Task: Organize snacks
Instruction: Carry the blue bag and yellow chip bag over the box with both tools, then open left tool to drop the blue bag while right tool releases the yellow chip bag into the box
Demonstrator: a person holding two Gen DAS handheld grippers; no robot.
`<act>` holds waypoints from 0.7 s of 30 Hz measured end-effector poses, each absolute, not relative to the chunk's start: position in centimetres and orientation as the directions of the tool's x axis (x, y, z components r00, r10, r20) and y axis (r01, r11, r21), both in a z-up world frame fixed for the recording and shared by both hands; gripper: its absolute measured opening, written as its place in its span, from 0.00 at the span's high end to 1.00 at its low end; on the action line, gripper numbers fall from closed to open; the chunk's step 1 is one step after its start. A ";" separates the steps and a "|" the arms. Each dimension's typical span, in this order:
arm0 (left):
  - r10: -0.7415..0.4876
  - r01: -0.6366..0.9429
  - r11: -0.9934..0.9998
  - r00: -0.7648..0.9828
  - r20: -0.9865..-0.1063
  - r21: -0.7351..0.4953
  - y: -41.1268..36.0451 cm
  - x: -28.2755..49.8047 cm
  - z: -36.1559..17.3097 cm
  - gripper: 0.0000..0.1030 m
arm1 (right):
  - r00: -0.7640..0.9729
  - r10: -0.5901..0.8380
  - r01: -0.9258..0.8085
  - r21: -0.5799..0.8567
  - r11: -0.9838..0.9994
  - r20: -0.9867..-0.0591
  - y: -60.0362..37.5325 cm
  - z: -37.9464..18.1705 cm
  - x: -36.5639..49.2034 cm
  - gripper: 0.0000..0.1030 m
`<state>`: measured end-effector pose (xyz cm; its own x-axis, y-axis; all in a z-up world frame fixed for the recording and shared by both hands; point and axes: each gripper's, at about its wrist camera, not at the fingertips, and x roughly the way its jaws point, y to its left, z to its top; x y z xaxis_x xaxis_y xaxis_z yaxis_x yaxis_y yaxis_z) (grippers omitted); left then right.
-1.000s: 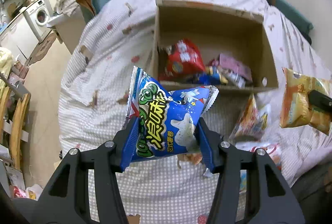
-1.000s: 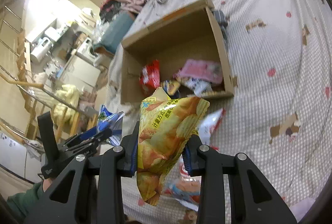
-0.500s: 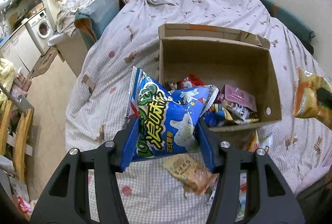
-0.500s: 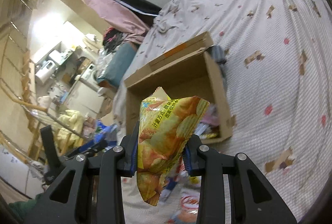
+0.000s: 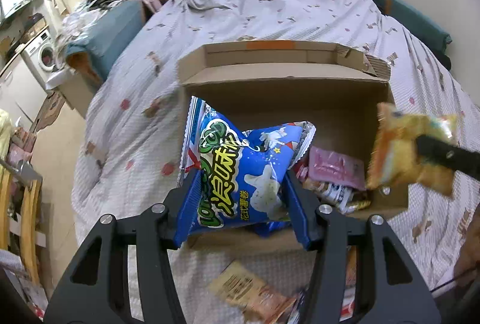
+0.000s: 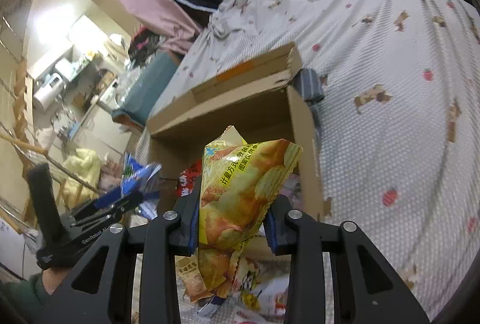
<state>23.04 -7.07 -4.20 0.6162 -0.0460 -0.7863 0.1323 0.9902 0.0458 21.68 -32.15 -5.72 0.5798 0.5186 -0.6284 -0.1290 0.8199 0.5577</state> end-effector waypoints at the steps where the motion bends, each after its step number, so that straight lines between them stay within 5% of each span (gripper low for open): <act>1: -0.048 0.140 0.989 0.613 -0.789 0.049 -7.6 23.6 -4.5 0.51 | 0.569 0.515 -0.126 0.551 0.825 -0.641 -31.7 -6.1 22.3 0.66; 21: -0.045 0.166 0.984 0.574 -0.818 0.062 -12.1 29.7 -8.6 0.51 | 0.444 0.500 -0.192 0.466 0.864 -0.744 -28.0 -9.8 25.8 0.66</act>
